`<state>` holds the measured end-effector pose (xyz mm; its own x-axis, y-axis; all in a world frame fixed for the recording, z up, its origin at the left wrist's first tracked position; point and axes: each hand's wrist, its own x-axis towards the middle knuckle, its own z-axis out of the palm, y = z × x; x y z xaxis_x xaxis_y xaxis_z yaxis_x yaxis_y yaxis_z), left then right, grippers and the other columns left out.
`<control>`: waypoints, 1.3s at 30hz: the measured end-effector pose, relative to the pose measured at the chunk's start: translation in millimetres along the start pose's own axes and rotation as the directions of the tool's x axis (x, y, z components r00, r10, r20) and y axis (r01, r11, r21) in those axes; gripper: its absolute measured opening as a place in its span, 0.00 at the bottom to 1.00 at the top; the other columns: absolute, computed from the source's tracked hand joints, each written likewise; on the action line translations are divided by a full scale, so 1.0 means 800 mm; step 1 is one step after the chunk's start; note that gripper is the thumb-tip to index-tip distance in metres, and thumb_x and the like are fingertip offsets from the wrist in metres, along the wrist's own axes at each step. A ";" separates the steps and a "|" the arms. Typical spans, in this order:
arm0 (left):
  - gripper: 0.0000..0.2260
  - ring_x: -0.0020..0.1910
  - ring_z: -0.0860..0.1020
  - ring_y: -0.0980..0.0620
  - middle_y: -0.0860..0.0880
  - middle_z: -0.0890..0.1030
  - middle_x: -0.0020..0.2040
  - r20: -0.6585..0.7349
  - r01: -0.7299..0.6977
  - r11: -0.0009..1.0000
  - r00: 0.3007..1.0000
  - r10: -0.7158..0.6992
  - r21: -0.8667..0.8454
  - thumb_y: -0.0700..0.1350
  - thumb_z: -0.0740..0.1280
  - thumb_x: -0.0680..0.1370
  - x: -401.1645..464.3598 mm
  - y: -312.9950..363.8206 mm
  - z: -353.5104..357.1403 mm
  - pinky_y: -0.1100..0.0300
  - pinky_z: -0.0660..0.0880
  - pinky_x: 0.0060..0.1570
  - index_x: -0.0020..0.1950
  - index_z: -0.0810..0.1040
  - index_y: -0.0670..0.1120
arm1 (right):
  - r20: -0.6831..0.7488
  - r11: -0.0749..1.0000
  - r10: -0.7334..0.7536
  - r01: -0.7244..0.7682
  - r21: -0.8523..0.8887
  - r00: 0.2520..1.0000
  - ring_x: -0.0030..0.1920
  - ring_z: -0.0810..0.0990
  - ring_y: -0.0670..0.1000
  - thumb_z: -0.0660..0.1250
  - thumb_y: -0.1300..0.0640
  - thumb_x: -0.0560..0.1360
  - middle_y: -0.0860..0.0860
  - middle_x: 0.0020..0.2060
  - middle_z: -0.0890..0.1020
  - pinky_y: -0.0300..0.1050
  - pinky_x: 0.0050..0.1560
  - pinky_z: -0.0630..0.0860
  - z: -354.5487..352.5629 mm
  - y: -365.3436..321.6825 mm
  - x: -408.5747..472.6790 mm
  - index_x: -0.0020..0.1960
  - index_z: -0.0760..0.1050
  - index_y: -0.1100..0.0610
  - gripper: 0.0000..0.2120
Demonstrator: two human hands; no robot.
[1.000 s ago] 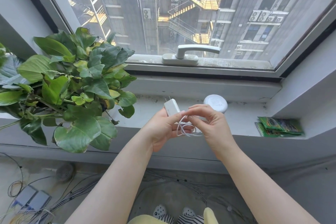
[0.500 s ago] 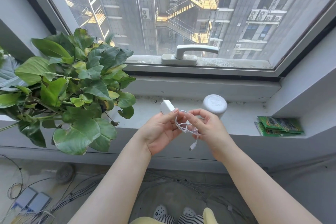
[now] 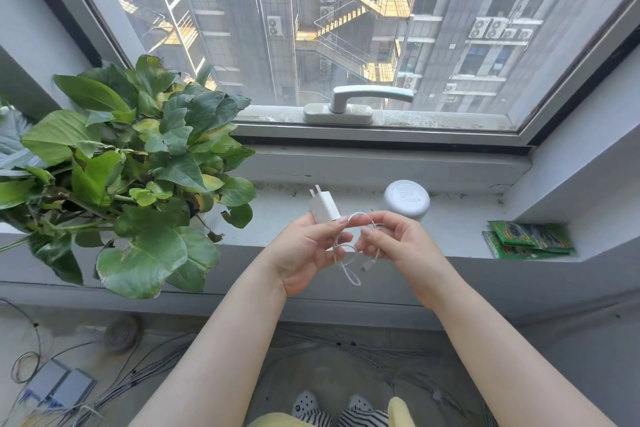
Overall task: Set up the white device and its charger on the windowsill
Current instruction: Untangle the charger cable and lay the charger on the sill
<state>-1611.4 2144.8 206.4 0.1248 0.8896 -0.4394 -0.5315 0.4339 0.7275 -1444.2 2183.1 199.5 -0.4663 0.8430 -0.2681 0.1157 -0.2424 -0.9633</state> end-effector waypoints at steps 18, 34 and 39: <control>0.09 0.26 0.78 0.56 0.46 0.76 0.36 -0.490 -0.203 0.919 0.872 0.013 -0.337 0.41 0.63 0.80 0.021 0.010 -0.001 0.66 0.77 0.25 0.41 0.72 0.39 | 0.373 0.976 -0.141 0.192 -0.104 0.917 0.45 0.80 0.48 0.62 0.66 0.73 0.57 0.45 0.85 0.35 0.46 0.73 -0.043 -0.015 -0.035 0.38 0.80 0.66 0.09; 0.09 0.19 0.62 0.59 0.47 0.68 0.32 -0.300 -0.003 0.979 0.952 -0.060 -0.204 0.39 0.61 0.80 0.010 0.020 -0.013 0.71 0.60 0.17 0.41 0.66 0.43 | -0.487 0.936 -0.184 0.001 -0.352 0.854 0.35 0.77 0.60 0.61 0.48 0.68 0.56 0.36 0.84 0.51 0.40 0.76 -0.048 0.018 -0.025 0.33 0.79 0.48 0.10; 0.10 0.18 0.62 0.59 0.50 0.67 0.31 -0.267 -0.029 0.988 0.964 -0.013 -0.150 0.38 0.60 0.80 0.011 0.012 0.010 0.71 0.61 0.21 0.39 0.67 0.45 | -0.158 0.937 -0.083 0.023 -0.348 0.984 0.36 0.80 0.43 0.65 0.63 0.76 0.48 0.36 0.86 0.43 0.45 0.77 -0.017 0.023 -0.022 0.42 0.83 0.52 0.11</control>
<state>-1608.7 2157.7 213.9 -0.0968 0.8136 -0.5733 -0.6544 0.3820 0.6525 -1421.9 2170.3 186.7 -0.3298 0.9255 -0.1862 0.4023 -0.0407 -0.9146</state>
